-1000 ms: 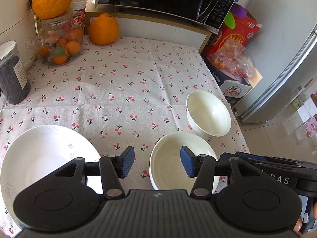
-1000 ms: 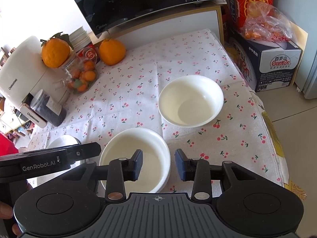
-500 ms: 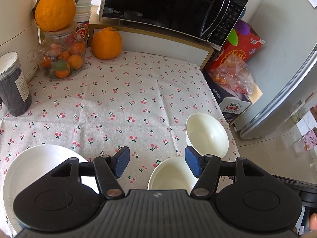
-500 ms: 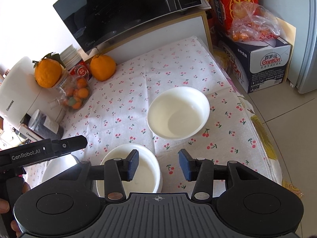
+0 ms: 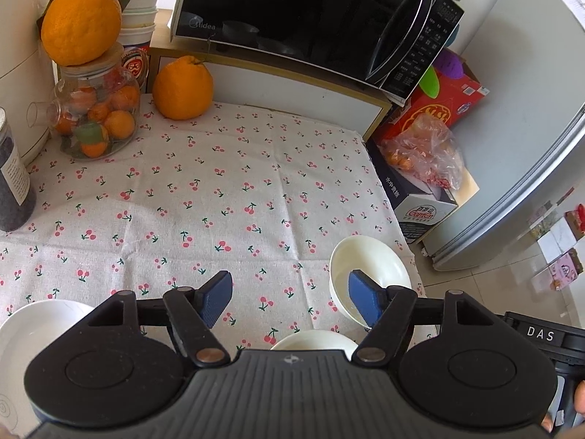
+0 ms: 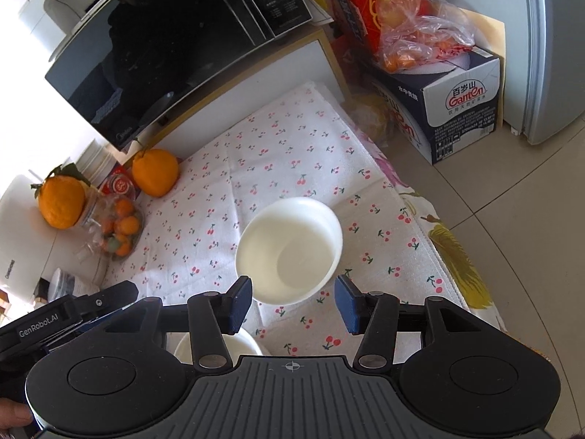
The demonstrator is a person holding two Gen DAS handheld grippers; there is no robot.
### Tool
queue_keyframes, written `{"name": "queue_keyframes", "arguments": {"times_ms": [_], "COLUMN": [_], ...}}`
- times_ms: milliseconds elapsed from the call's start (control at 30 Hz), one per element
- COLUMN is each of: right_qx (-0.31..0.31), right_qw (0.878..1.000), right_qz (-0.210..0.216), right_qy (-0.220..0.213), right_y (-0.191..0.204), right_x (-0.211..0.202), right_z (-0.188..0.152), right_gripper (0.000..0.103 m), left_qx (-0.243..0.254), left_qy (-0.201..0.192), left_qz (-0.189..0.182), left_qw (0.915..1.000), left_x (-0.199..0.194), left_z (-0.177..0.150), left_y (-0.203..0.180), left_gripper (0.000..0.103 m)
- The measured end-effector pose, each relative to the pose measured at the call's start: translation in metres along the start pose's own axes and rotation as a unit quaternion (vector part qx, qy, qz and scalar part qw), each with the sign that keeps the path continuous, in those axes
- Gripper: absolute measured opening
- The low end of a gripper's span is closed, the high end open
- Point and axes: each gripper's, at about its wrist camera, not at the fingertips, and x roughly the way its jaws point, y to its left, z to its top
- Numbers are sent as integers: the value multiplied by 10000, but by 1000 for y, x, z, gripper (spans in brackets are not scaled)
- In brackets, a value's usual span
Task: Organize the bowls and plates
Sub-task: 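Close both grippers on the rim of the smaller white bowl, then lift the smaller white bowl and carry it toward the larger bowl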
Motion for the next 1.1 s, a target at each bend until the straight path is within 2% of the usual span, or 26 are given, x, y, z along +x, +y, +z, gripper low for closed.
{"name": "queue_keyframes", "arguments": {"times_ms": [167, 267, 433, 567, 667, 800, 900, 1100], "right_qx": [56, 94, 132, -17, -143, -237, -265, -384], "right_qw": [9997, 9991, 9976, 9963, 9959, 9939, 9925, 9916], "right_qz": [-92, -226, -369, -530, -575, -746, -821, -889], "right_qy": [202, 338, 569, 682, 679, 783, 865, 861], "right_y": [2, 0, -3, -1, 1, -1, -3, -1], "right_x": [18, 32, 54, 67, 73, 87, 93, 96], "right_z": [14, 22, 30, 32, 34, 35, 34, 31], "right_gripper": [49, 49, 49, 49, 46, 40, 32, 26], "left_qx": [231, 339, 555, 805, 817, 1019, 1050, 1177], "left_qy": [228, 416, 429, 395, 483, 476, 521, 545], "left_qz": [-91, -62, -7, 82, 123, 178, 198, 225], "left_qw": [9994, 9985, 9975, 9959, 9954, 9935, 9929, 9913], "left_x": [29, 51, 74, 83, 89, 95, 99, 103], "left_z": [3, 3, 7, 5, 3, 2, 1, -2], "left_y": [-15, -24, -35, -39, -38, -40, -41, -44], "left_gripper": [68, 63, 61, 49, 39, 37, 28, 23]}}
